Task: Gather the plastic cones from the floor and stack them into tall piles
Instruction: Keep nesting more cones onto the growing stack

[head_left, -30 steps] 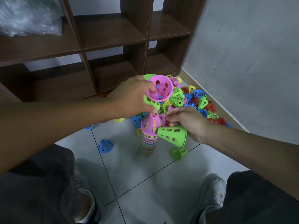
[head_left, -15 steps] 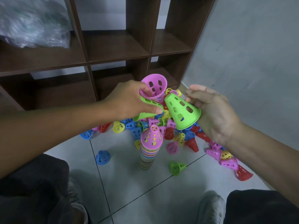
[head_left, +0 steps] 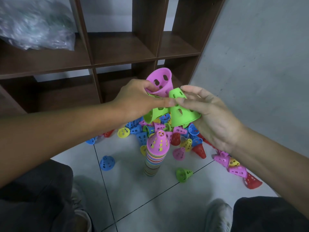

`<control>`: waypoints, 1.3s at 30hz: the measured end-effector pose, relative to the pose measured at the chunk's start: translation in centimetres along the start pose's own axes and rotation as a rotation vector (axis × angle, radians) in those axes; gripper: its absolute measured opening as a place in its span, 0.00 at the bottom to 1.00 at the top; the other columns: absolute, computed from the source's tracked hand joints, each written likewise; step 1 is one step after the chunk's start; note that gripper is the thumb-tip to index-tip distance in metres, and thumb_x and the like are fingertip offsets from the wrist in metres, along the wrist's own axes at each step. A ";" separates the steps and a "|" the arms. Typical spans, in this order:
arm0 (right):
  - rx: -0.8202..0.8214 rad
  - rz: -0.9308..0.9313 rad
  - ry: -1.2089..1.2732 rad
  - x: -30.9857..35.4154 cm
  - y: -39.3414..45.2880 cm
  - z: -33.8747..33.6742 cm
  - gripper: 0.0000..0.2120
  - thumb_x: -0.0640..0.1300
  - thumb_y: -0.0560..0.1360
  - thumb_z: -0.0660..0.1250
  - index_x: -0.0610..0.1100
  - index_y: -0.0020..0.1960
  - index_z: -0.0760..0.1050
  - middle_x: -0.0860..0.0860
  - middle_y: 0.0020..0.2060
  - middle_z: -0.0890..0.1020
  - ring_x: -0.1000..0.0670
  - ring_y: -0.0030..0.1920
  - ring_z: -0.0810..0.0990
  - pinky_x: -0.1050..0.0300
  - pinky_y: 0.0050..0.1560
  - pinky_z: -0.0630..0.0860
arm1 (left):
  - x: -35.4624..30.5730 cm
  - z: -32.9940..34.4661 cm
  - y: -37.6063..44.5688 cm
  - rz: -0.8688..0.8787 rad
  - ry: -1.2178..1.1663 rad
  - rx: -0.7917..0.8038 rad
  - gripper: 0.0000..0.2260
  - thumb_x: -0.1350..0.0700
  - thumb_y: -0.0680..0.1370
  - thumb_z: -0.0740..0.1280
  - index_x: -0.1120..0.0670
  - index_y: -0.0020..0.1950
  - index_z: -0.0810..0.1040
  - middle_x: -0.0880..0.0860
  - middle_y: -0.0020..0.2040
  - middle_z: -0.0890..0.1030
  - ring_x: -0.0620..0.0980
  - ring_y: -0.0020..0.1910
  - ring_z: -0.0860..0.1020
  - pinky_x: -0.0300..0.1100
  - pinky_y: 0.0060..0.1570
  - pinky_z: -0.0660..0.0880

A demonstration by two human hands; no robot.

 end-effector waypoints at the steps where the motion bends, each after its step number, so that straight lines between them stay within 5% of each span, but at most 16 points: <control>1: 0.024 0.010 -0.037 -0.2 -0.1 0.1 0.30 0.35 0.65 0.75 0.38 0.66 0.74 0.43 0.51 0.84 0.48 0.48 0.86 0.55 0.49 0.81 | 0.1 0.0 0.1 -0.010 -0.059 0.006 0.21 0.38 0.61 0.79 0.45 0.49 0.83 0.40 0.44 0.84 0.37 0.46 0.82 0.36 0.47 0.81; 3: 0.061 0.049 -0.075 -0.7 -0.1 0.3 0.32 0.34 0.65 0.76 0.39 0.68 0.72 0.40 0.57 0.83 0.42 0.55 0.85 0.49 0.57 0.81 | 0.1 0.2 0.1 -0.044 -0.164 0.035 0.16 0.42 0.62 0.80 0.44 0.46 0.82 0.37 0.41 0.85 0.35 0.45 0.83 0.35 0.48 0.81; 7: 0.109 0.092 -0.220 -1.5 -0.2 0.2 0.22 0.36 0.73 0.73 0.39 0.66 0.75 0.42 0.57 0.85 0.42 0.59 0.84 0.44 0.66 0.76 | 0.1 0.3 0.1 -0.047 -0.164 0.055 0.28 0.39 0.60 0.78 0.48 0.56 0.83 0.44 0.52 0.85 0.40 0.50 0.84 0.40 0.54 0.81; 10: 0.072 0.048 -0.373 -1.9 0.0 -0.1 0.16 0.44 0.78 0.71 0.41 0.63 0.76 0.46 0.55 0.86 0.46 0.57 0.84 0.45 0.66 0.76 | 0.3 0.1 -0.1 -0.080 -0.206 0.049 0.27 0.39 0.58 0.78 0.49 0.54 0.84 0.45 0.52 0.85 0.42 0.52 0.83 0.42 0.56 0.80; 15: 0.024 0.024 -0.528 -3.3 -0.3 0.0 0.19 0.50 0.78 0.70 0.46 0.65 0.70 0.51 0.54 0.85 0.52 0.53 0.85 0.55 0.56 0.80 | 1.7 -1.0 0.8 -0.146 -0.262 0.014 0.30 0.37 0.53 0.81 0.50 0.51 0.85 0.49 0.53 0.86 0.48 0.55 0.84 0.50 0.61 0.79; 19: 0.039 -0.016 -0.755 -5.8 -0.3 -0.1 0.26 0.60 0.66 0.79 0.52 0.59 0.77 0.47 0.56 0.82 0.46 0.57 0.82 0.43 0.61 0.78 | 2.9 -2.4 1.5 -0.141 -0.319 -0.021 0.41 0.33 0.45 0.82 0.52 0.53 0.86 0.51 0.54 0.86 0.51 0.55 0.84 0.52 0.61 0.78; 29: 0.082 -0.047 -1.086 -10.0 0.8 -0.9 0.34 0.51 0.60 0.84 0.48 0.63 0.77 0.53 0.54 0.78 0.50 0.59 0.75 0.55 0.61 0.74 | 2.7 -2.8 1.1 -0.158 -0.303 -0.002 0.36 0.38 0.51 0.80 0.53 0.55 0.84 0.51 0.55 0.85 0.53 0.55 0.85 0.53 0.61 0.79; 34: 0.098 -0.049 -1.178 -11.8 1.0 -1.3 0.36 0.53 0.59 0.84 0.50 0.64 0.76 0.54 0.55 0.77 0.49 0.59 0.74 0.48 0.63 0.73 | 2.7 -2.6 1.1 -0.154 -0.297 0.019 0.36 0.38 0.50 0.79 0.52 0.55 0.84 0.51 0.54 0.86 0.51 0.54 0.85 0.53 0.61 0.79; 39: 0.122 -0.050 -1.182 -11.5 1.0 -1.2 0.36 0.54 0.61 0.84 0.51 0.66 0.75 0.53 0.60 0.76 0.50 0.63 0.72 0.51 0.66 0.70 | 2.8 -2.4 1.2 -0.149 -0.280 0.016 0.38 0.37 0.49 0.79 0.52 0.55 0.84 0.51 0.56 0.85 0.51 0.56 0.84 0.53 0.61 0.79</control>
Point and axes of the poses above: each hand's wrist, its own y-axis towards the middle knuckle, its own z-axis out of the palm, x = y × z, the point moved 5 cm from there along y, towards the middle knuckle
